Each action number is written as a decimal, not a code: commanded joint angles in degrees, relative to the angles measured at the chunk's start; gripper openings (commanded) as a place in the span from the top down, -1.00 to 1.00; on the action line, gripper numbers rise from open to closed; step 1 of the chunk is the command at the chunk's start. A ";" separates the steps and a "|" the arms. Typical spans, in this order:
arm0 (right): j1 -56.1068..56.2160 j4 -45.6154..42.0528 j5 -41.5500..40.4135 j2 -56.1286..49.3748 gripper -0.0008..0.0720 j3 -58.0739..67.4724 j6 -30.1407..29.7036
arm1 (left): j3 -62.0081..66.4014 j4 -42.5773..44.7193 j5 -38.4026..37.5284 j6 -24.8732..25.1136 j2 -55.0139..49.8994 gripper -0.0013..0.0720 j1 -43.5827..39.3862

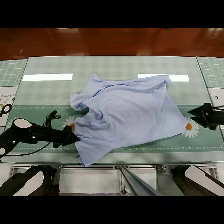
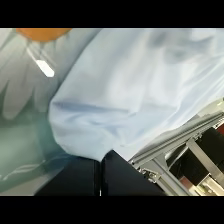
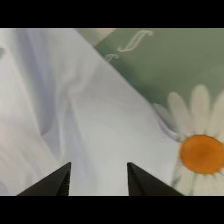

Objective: Fold the shirts.

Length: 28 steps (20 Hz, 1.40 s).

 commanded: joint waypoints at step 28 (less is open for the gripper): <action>-2.97 -2.16 1.53 -15.78 -0.15 -1.31 -0.28 | 1.97 -4.98 2.93 3.06 0.02 0.90 0.31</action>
